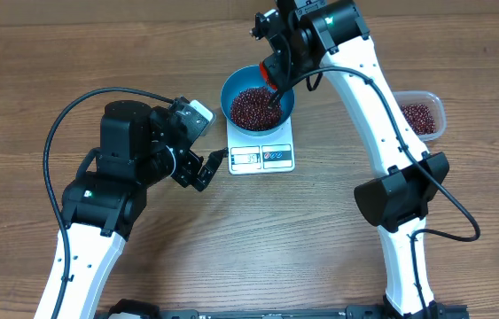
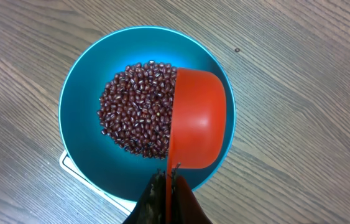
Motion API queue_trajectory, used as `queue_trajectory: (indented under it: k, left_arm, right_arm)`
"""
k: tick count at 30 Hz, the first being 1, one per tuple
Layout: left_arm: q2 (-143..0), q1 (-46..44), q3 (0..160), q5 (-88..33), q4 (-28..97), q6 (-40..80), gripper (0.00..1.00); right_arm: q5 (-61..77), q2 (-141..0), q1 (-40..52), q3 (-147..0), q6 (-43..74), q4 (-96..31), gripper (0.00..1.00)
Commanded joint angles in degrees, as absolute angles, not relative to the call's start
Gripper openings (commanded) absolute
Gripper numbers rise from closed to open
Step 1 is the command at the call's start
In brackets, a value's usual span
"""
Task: Scoop item into bowl and weigh 150g on scale
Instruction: 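Tip the red scoop over the blue bowl to pour beans in, then return the empty scoop with the right gripper to the bean tub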
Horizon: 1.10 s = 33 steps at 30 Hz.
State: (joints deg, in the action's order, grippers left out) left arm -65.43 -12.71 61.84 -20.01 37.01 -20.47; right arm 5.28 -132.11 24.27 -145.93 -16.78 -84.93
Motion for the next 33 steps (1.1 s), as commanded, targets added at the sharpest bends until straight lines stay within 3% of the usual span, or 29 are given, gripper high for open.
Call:
queue_trajectory:
  k: [1, 10, 33]
  left_arm:
    - [-65.58, -12.4, 61.76, -20.8, 36.86, -19.68, 0.99]
    - [-65.58, -12.4, 61.76, -20.8, 36.86, -19.66, 1.0]
    - [-65.58, -12.4, 61.76, -20.8, 36.86, -19.66, 1.0]
  right_arm:
    - [6.5, -130.13, 24.1, -147.83, -18.5, -84.77, 0.04]
    - [0.75, -130.02, 25.56, -147.83, -19.55, -85.56, 0.04]
    - [10.48, -127.81, 18.98, -147.85, -19.53, -84.18, 0.04]
